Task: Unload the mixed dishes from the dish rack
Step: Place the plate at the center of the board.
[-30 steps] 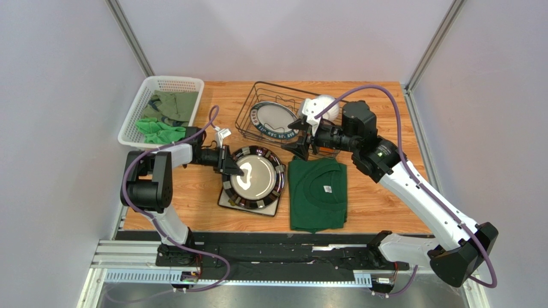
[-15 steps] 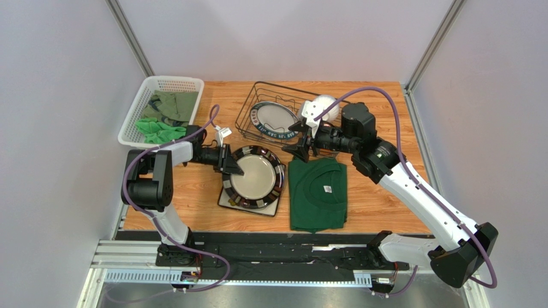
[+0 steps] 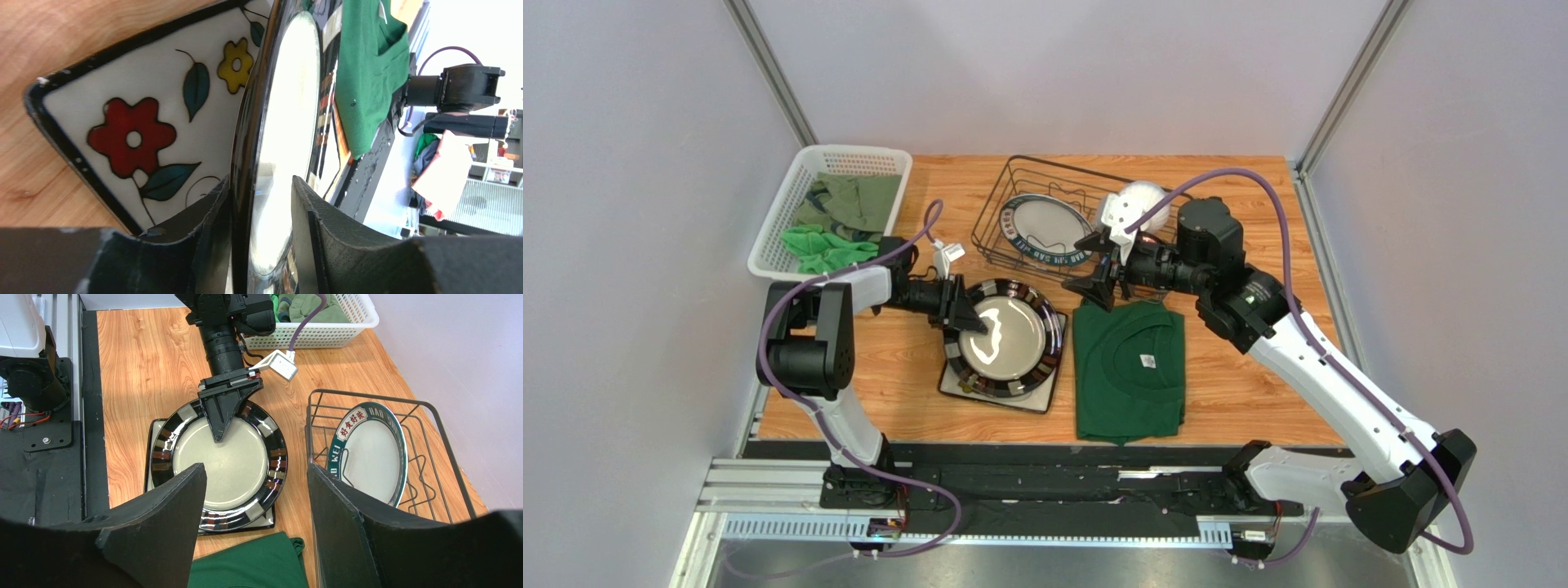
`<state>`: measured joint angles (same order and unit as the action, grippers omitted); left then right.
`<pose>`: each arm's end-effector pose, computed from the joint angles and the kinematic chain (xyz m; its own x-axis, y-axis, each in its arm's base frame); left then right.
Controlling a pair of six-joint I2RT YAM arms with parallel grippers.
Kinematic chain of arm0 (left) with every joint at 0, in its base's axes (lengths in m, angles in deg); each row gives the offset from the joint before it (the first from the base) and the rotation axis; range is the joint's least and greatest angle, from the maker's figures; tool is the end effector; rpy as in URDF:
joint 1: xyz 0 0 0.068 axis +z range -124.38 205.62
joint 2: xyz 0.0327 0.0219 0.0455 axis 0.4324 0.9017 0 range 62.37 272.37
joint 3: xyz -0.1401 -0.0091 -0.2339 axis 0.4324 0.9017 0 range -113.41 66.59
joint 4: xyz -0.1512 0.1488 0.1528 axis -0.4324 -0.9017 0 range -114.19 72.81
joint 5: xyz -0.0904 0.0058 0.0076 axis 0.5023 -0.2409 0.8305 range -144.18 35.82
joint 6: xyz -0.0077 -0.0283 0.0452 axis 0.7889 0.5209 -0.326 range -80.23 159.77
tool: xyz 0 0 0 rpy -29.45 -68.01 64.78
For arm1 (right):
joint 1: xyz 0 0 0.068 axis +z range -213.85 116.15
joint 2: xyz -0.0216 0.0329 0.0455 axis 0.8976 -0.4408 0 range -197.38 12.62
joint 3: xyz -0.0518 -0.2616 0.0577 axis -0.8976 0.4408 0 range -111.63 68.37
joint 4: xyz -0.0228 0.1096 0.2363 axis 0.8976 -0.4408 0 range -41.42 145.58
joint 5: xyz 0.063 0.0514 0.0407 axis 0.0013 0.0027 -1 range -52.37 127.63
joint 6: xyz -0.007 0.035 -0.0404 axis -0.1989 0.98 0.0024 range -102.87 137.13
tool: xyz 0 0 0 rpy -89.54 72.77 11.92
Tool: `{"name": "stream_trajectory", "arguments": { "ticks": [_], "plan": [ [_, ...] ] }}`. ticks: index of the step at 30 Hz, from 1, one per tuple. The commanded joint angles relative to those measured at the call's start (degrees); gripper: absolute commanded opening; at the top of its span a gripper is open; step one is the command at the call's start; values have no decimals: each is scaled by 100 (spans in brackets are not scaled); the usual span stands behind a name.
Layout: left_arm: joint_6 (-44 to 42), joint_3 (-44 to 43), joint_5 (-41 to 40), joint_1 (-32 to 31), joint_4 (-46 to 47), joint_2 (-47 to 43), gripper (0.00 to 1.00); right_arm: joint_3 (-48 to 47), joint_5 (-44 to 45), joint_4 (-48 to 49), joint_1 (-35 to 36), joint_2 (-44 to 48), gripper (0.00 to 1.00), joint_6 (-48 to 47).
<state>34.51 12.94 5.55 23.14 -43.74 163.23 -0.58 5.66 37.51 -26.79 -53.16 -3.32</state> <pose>0.3042 -0.0439 0.1455 -0.9310 0.0866 -0.3545 0.3499 0.4873 -0.8001 0.1912 0.1679 0.4009 0.1289 -0.2739 -0.9531 -0.9333 0.2913 -0.2100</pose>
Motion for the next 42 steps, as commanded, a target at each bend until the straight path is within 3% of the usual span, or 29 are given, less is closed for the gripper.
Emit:
{"name": "stream_trajectory", "arguments": {
  "ticks": [1,9,24,42],
  "plan": [
    [-133,-313,75,28,-175,4,48,31,6,242,-14,118,67,-117],
    [-107,-339,-557,28,-281,-215,55,-5,-20,233,-14,83,66,-109],
    [-335,-287,-1542,28,-492,-725,57,83,-20,251,-6,135,67,-109],
    [-590,-181,-1947,-15,-773,-901,57,198,-11,339,-14,118,66,-135]
  ]
}}
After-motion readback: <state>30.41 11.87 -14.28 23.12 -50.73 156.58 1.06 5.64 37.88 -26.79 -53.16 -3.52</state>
